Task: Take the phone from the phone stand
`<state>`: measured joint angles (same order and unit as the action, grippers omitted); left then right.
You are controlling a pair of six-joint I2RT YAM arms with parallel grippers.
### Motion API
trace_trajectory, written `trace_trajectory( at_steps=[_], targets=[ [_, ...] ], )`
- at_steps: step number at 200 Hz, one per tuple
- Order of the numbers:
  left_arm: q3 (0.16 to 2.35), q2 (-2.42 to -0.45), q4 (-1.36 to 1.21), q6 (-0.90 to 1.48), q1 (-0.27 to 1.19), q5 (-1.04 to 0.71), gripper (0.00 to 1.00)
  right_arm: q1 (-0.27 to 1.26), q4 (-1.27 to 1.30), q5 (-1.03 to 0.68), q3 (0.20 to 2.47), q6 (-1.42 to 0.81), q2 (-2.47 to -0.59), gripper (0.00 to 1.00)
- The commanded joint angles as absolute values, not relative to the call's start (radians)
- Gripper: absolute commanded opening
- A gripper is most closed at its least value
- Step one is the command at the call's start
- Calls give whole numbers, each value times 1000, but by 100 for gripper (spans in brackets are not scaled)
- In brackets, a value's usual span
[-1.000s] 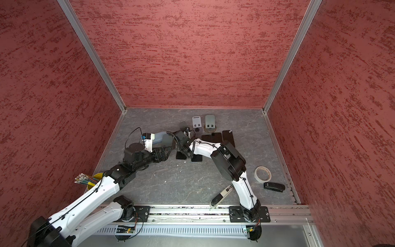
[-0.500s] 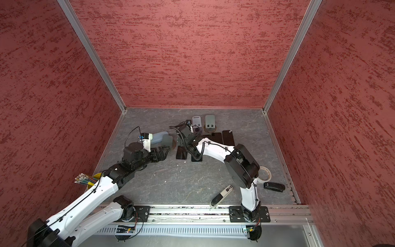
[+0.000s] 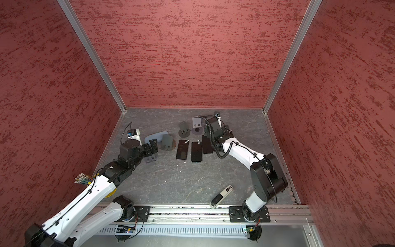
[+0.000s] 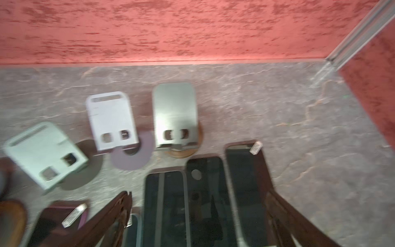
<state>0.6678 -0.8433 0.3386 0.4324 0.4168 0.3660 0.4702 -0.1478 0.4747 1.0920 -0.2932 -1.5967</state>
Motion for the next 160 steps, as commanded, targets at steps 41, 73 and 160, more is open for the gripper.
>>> trace_trajectory(
  at_steps=[41, 73, 160],
  targets=[
    [530, -848, 67, 287, 260, 520, 100, 244, 76, 435, 943, -205, -1608, 99],
    [456, -909, -130, 148, 161, 480, 99, 181, 193, 385, 901, -180, -1631, 99],
    [318, -1306, -794, 125, -65, 192, 100, 137, 524, 345, 752, -54, -1569, 99]
  ],
)
